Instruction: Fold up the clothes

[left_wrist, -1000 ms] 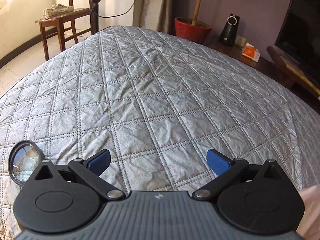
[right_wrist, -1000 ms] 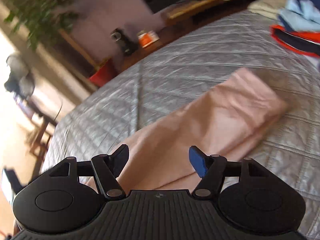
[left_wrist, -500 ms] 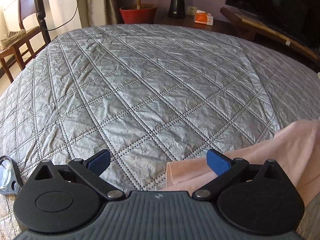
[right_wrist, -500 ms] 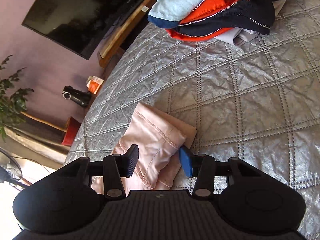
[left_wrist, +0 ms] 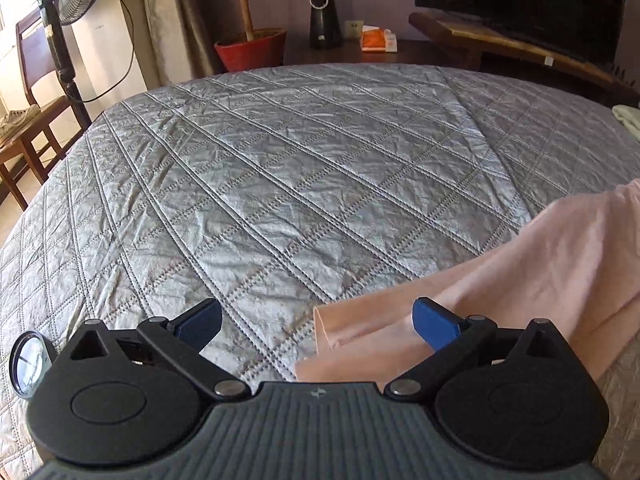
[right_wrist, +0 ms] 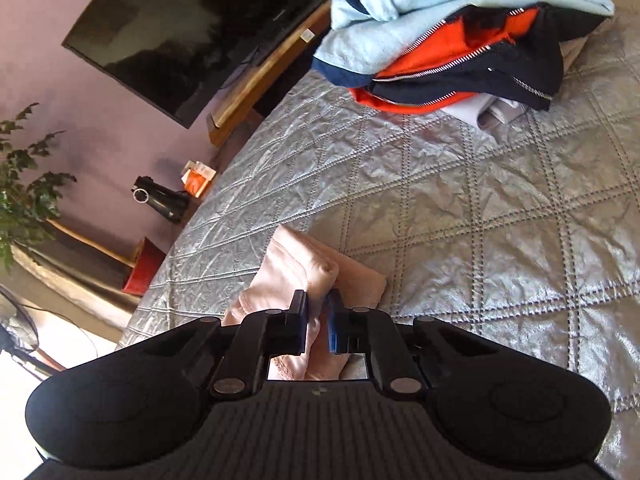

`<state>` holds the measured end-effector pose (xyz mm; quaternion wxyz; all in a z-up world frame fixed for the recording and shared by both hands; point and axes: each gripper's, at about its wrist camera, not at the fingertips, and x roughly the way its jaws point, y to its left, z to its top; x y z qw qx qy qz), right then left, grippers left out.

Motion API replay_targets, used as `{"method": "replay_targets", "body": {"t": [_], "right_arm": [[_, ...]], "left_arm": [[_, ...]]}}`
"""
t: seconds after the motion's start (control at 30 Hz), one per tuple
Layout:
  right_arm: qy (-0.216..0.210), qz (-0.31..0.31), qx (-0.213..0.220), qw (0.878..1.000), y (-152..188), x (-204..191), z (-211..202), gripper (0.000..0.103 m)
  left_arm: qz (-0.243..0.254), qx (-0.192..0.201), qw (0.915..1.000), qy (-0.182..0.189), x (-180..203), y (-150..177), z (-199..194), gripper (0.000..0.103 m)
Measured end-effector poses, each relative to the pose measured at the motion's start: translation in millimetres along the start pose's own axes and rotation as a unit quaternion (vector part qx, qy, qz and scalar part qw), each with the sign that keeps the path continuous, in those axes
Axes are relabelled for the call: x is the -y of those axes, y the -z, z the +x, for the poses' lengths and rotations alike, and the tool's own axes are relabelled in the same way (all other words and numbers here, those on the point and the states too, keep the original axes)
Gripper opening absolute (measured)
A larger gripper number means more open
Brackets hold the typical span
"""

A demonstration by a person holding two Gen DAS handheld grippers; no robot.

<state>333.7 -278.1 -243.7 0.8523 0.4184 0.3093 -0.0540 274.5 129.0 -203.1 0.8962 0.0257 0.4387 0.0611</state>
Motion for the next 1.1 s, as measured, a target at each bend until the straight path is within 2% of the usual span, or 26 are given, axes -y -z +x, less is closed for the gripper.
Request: {"method": "replay_targets", "body": {"t": [0.07,0.17,0.27,0.43,0.57,0.7,0.73,0.8,0.83,0.87,0.9,0.97,1.03,1.1], "right_arm": [[-0.001,-0.022,0.002,1.000,-5.1,-6.1,-2.5,0.012],[0.009,-0.042,0.008,0.999,-16.0,-5.9,-4.0,0.011],[0.009,-0.060,0.007,0.998,-26.2,-0.6,-0.9,0.011],[0.044,-0.141,-0.042,0.988,-26.3,-2.3,16.0,0.012],[0.046,-0.143,-0.022,0.988,-28.4,-5.5,-3.6,0.020],[0.060,-0.091,-0.010,0.994,-34.9,10.1,-7.3,0.024],[0.058,-0.072,-0.012,0.996,-35.1,15.3,-7.2,0.027],[0.051,-0.039,-0.021,0.998,-34.3,24.7,-6.5,0.039],[0.039,-0.028,-0.037,0.998,-31.5,27.3,-6.0,0.058],[0.025,-0.020,-0.047,0.998,-28.7,28.0,-5.5,0.071],[0.016,-0.015,-0.050,0.998,-26.7,27.0,-4.6,0.078],[-0.001,-0.004,-0.056,0.998,-22.6,25.2,-2.9,0.081],[-0.018,0.006,-0.062,0.998,-18.5,23.3,-1.1,0.083],[-0.032,0.015,-0.064,0.997,-15.5,21.2,2.1,0.082]], "left_arm": [[0.034,-0.020,0.9992,0.001,11.7,8.1,4.4,0.103],[0.046,-0.012,0.9989,0.002,15.3,11.2,4.5,0.103],[0.009,-0.015,0.9998,0.013,3.8,10.7,3.0,0.103],[-0.055,0.013,0.9983,0.016,-20.9,13.2,-12.6,0.102],[-0.039,-0.003,0.9989,0.025,-14.7,18.3,-7.4,0.102],[0.013,-0.023,0.9994,0.024,0.6,25.7,-1.6,0.103],[0.020,-0.026,0.9991,0.026,2.8,28.6,-1.2,0.103],[0.021,-0.029,0.9990,0.025,1.5,29.8,-2.5,0.102],[0.021,-0.030,0.9990,0.025,0.8,30.4,-3.2,0.102],[0.019,-0.030,0.9991,0.023,-0.4,31.4,-4.0,0.102],[0.017,-0.029,0.9991,0.024,-1.3,32.2,-4.9,0.102],[0.017,-0.027,0.9992,0.024,-2.7,31.4,-5.9,0.102],[0.032,-0.010,0.9993,0.019,1.0,17.7,-7.9,0.102],[0.050,0.020,0.9981,0.030,7.7,8.8,-15.5,0.102]]}}
